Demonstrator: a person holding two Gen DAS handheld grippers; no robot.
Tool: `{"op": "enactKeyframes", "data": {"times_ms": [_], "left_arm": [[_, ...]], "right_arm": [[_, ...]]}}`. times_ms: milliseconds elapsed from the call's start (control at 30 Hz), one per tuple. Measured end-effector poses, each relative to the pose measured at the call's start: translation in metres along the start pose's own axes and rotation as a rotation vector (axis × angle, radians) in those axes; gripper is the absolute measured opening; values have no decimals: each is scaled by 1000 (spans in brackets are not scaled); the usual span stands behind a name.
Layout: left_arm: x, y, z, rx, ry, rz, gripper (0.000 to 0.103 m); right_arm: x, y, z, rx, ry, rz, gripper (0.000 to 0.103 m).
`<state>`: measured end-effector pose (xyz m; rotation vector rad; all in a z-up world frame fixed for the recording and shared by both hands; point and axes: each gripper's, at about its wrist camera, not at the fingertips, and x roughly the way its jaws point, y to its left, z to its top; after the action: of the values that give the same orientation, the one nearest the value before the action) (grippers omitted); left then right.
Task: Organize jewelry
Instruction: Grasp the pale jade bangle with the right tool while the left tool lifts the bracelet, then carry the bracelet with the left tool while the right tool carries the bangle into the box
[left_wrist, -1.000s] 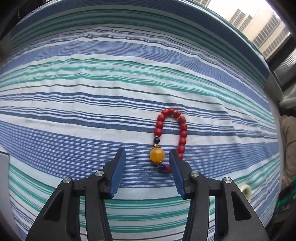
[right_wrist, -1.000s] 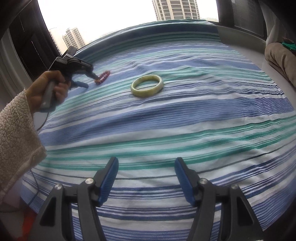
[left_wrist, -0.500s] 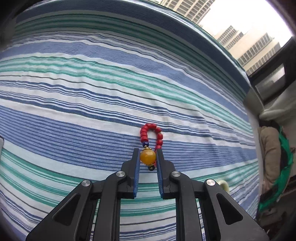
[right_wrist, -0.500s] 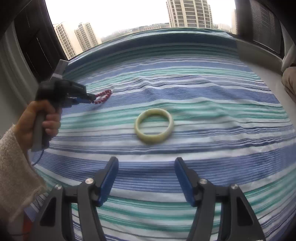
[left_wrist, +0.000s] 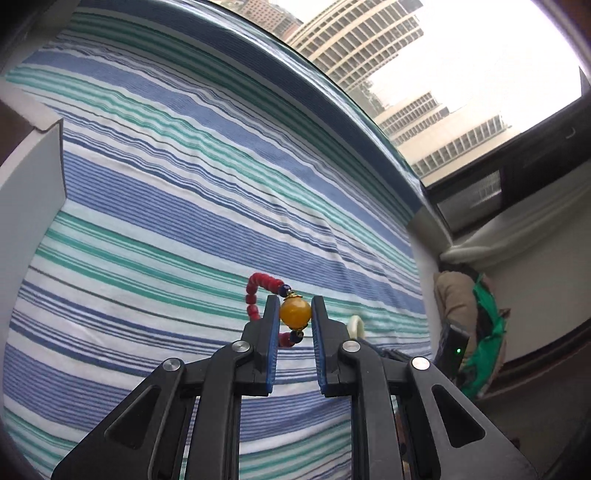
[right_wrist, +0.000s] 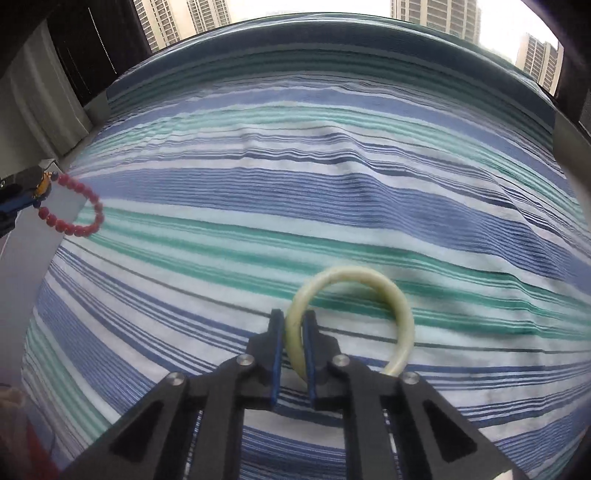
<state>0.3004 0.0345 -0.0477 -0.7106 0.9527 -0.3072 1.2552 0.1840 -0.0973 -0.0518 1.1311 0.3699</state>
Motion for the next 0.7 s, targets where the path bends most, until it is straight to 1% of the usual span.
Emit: {"op": "enactKeyframes", "data": {"times_ms": [100, 133, 200, 300, 367, 500, 600, 700], "left_arm": [[-26, 4, -15, -41, -2, -35, 15], [-31, 3, -20, -53, -3, -45, 15], [-55, 5, -32, -67, -16, -53, 15], [-94, 6, -49, -69, -36, -71, 15], [-125, 6, -58, -53, -61, -82, 15], [-197, 21, -68, -37, -146, -76, 15], [-249, 38, -73, -21, -223, -21, 15], [-294, 63, -75, -22, -292, 66, 15]], "right_arm": [[-23, -15, -5, 124, -43, 163, 11], [-31, -16, -5, 151, -57, 206, 11], [-45, -13, -6, 180, -78, 271, 11], [-62, 9, -5, 168, -104, 345, 11], [-73, 34, -3, 129, -124, 383, 11], [-86, 100, 9, 50, -151, 482, 11], [-88, 155, 20, -14, -159, 555, 11], [-89, 211, 30, -81, -159, 628, 11]]}}
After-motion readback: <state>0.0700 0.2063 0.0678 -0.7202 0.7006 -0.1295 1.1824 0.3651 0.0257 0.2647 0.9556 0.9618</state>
